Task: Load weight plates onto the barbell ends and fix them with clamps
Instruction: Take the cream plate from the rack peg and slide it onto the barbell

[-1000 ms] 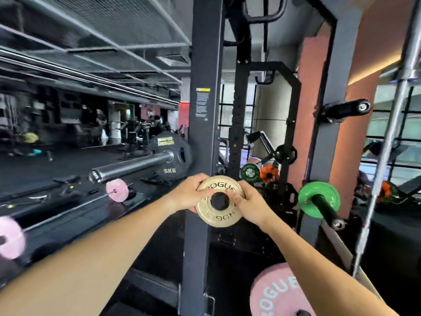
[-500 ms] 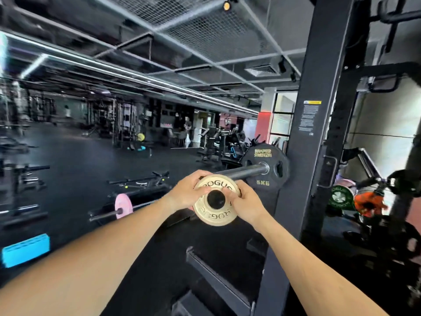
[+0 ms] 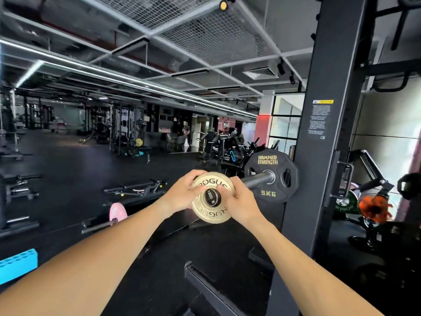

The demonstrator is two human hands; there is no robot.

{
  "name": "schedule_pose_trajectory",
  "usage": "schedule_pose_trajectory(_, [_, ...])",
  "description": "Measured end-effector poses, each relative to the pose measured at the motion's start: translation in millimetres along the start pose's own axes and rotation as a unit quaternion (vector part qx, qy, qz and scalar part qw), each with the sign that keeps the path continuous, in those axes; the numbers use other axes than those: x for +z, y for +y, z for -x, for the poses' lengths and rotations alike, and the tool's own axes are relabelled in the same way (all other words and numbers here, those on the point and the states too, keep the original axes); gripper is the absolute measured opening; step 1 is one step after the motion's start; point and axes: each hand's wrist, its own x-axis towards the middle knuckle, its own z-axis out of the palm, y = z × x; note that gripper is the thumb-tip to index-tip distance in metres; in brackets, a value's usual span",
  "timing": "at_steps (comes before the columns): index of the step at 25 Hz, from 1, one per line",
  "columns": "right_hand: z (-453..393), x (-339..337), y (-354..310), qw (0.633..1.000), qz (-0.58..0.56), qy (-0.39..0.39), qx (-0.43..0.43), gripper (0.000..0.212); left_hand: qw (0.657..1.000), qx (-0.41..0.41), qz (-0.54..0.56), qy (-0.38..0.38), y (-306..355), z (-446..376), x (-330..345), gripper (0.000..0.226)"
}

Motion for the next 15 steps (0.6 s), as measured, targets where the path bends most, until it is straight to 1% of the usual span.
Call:
schedule_pose_trajectory(5, [-4.5, 8.4, 2.0, 1.000, 0.009, 0.003, -0.025, 0.013, 0.999, -0.001, 0.011, -0.048, -16.5, -16.0, -12.1, 0.029])
schedule_pose_trajectory(9, [-2.4, 10.5, -2.8, 0.999, 0.023, 0.023, -0.014, 0.012, 0.995, 0.003, 0.029, -0.095, -22.8, -27.3, -20.9, 0.027])
schedule_pose_trajectory(11, [-0.6, 14.7, -7.4, 0.997, 0.051, 0.049, -0.006, 0.013, 0.994, 0.009, 0.028, -0.104, -24.4, -30.1, -23.1, 0.027])
schedule_pose_trajectory(15, [4.9, 31.1, -18.4, 0.981, 0.140, 0.133, 0.016, 0.020, 0.992, 0.017, 0.054, -0.115, -29.5, -35.9, -17.2, 0.030])
